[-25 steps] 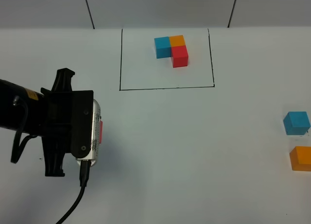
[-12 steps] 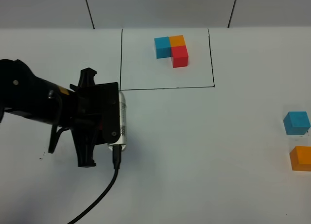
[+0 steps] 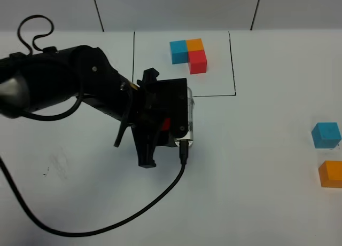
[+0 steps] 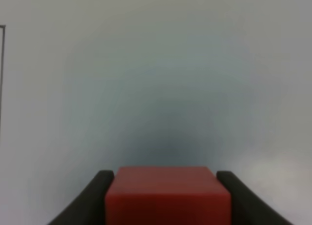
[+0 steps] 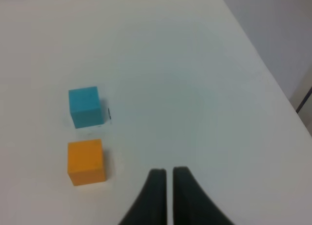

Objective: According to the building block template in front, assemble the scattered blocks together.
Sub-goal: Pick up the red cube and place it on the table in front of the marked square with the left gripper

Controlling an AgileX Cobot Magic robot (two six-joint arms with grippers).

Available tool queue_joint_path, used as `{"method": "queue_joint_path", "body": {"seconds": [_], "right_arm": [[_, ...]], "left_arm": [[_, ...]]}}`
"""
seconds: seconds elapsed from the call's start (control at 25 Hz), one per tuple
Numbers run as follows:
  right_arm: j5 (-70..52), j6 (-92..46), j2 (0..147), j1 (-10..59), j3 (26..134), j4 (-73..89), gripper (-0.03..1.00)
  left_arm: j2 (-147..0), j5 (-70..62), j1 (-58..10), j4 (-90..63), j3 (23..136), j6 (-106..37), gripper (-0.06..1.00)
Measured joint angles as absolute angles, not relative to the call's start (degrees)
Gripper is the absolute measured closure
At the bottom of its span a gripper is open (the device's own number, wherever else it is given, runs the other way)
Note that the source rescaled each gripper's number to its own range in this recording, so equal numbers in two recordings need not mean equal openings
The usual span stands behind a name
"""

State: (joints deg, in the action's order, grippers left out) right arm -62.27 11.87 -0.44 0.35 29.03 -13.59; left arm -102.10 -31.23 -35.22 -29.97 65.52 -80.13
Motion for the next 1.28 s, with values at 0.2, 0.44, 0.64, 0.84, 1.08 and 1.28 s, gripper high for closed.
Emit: {"method": "queue_joint_path", "body": {"seconds": [0.2, 0.44, 0.64, 0.84, 1.08, 1.28], "right_arm": [[-62.3, 11.9, -0.4, 0.3, 29.0, -13.6, 0.97], [-62.3, 11.9, -0.4, 0.3, 29.0, -13.6, 0.97], [-62.3, 11.9, -0.4, 0.3, 29.0, -13.6, 0.97], [-62.3, 11.9, -0.4, 0.3, 29.0, -13.6, 0.97], [-62.3, 11.9, -0.4, 0.3, 29.0, -13.6, 0.97], [-62.3, 11.9, -0.4, 0.3, 29.0, -13.6, 0.97]], "left_arm": [[-106.8, -32.2, -35.4, -31.1, 66.7, -80.1, 0.41], [-109.6, -30.9, -35.4, -31.8, 66.8, -80.0, 0.41], [-113.3, -29.8, -35.4, -32.2, 68.2, -80.0, 0.41], [-116.7, -30.7, -35.4, -32.4, 72.4, -80.0, 0.41], [-118.8, -31.9, -36.1, -33.2, 75.3, -80.8, 0.41], [-119.6, -32.3, -36.6, -33.4, 75.4, -81.3, 0.41]]}}
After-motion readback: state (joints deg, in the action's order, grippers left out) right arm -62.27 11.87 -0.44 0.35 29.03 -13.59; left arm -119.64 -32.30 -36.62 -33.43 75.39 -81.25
